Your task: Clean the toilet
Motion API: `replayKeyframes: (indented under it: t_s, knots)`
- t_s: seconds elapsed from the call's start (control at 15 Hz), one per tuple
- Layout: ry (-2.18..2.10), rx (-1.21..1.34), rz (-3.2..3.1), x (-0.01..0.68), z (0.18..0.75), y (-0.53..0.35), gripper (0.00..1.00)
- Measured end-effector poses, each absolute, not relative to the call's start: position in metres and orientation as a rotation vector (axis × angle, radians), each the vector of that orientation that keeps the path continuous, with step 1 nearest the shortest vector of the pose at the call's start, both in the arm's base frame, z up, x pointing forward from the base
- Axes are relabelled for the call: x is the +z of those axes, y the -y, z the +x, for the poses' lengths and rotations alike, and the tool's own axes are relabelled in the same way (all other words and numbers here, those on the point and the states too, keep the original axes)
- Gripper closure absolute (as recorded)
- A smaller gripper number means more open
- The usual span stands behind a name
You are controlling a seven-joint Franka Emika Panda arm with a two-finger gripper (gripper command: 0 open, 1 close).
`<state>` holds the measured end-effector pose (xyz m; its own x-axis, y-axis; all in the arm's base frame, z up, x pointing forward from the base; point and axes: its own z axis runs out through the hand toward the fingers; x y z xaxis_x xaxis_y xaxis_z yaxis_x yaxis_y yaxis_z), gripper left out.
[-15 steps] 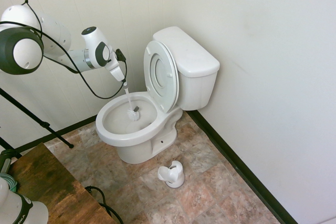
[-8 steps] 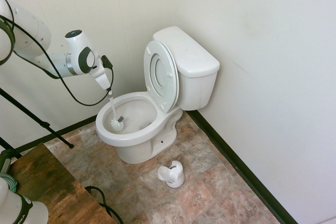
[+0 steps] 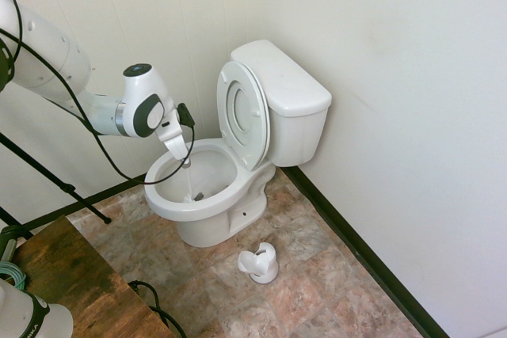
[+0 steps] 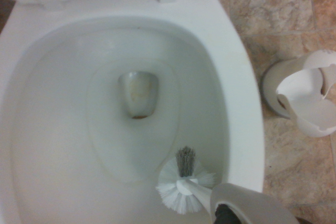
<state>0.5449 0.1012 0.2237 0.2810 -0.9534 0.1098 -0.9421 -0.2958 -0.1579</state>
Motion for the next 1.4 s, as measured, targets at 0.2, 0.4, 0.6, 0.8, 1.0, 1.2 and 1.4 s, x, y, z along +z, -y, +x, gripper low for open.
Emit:
replayKeyframes:
  t_s: [0.2,0.4,0.6,0.8,1.0,1.2,1.4]
  knots:
    - [-1.889,-0.293,-2.398,0.217,0.58,-0.068,1.0]
    - [-1.943,-0.31,-2.351,0.211,0.619,-0.049,1.0]
    - [-1.984,-0.319,-2.315,0.205,0.655,-0.038,1.0]
    - [-1.99,-0.331,-2.297,0.208,0.68,-0.039,1.0]
    - [-1.968,-0.338,-2.292,0.218,0.699,-0.054,1.0]
    - [-1.924,-0.346,-2.3,0.227,0.709,-0.085,1.0]
    - [-1.879,-0.351,-2.317,0.232,0.712,-0.132,1.0]
